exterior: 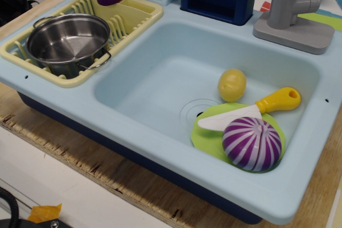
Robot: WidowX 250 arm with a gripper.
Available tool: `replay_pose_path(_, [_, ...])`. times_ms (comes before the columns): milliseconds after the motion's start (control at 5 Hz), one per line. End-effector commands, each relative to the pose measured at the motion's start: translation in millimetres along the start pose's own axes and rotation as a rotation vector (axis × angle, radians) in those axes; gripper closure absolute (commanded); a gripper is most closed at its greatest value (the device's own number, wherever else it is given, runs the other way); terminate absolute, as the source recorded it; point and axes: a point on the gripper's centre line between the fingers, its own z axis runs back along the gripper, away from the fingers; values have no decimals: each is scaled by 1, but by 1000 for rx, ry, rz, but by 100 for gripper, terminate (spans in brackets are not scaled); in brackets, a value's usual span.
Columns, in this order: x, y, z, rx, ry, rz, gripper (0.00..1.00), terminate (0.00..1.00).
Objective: Put eggplant into pot or pan
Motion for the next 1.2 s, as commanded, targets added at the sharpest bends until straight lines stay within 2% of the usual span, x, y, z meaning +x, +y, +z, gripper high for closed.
replay_pose_path(0, [0, 0, 0, 0, 0, 0, 0, 0])
replay_pose_path(400, [-4, -4, -16, 19, 58, -13, 0, 0])
replay_pose_path(1000, [-7, -10, -29, 14, 99, -29, 0, 0])
